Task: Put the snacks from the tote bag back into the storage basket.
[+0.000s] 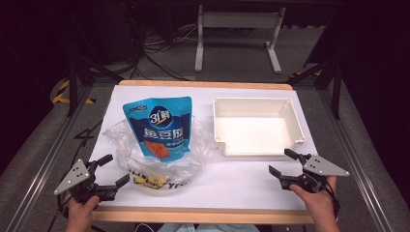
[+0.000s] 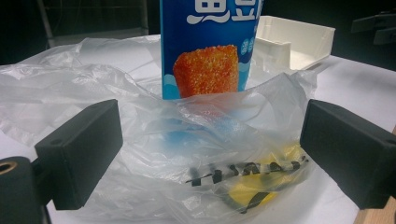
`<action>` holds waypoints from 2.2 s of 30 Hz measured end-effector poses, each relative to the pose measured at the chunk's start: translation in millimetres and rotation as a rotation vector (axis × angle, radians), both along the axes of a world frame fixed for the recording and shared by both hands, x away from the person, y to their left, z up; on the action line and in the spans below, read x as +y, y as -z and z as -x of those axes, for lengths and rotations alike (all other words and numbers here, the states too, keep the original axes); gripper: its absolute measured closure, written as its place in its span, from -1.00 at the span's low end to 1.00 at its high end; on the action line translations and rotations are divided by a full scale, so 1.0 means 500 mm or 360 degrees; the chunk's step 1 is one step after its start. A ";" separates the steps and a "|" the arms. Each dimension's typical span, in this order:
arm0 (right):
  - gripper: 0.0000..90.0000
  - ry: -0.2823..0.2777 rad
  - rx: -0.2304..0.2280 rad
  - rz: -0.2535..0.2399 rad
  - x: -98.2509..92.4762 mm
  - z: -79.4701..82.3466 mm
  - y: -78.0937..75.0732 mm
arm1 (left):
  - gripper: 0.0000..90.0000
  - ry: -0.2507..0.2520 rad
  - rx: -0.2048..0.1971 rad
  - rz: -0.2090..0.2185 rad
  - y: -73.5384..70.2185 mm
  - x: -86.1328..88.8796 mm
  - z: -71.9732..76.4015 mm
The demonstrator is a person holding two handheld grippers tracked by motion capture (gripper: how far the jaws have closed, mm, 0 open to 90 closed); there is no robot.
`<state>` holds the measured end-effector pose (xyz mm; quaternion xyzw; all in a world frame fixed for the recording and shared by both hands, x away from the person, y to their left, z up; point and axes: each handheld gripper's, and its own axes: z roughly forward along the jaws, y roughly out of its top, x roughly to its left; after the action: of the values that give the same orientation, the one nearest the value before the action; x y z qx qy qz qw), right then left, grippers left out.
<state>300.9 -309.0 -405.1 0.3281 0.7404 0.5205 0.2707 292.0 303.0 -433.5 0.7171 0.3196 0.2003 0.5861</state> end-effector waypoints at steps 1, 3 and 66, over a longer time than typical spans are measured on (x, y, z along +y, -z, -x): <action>-0.60 -0.0011 -0.0002 -0.0028 -0.002 -0.004 -0.011 | -0.85 -0.0004 0.0001 -0.0002 0.000 -0.001 0.001; -0.60 -0.0015 -0.0011 -0.0024 -0.003 -0.007 -0.024 | -0.86 -0.0004 -0.0013 0.0000 0.000 -0.004 0.001; -0.85 -0.0599 -0.0049 -0.0119 0.206 -0.156 -0.182 | -0.86 0.0018 0.0013 0.0010 0.000 0.005 -0.002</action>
<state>378.9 -206.0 -314.0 0.1855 0.7646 0.5941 0.1674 293.1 305.4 -433.5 0.7178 0.3187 0.1931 0.5882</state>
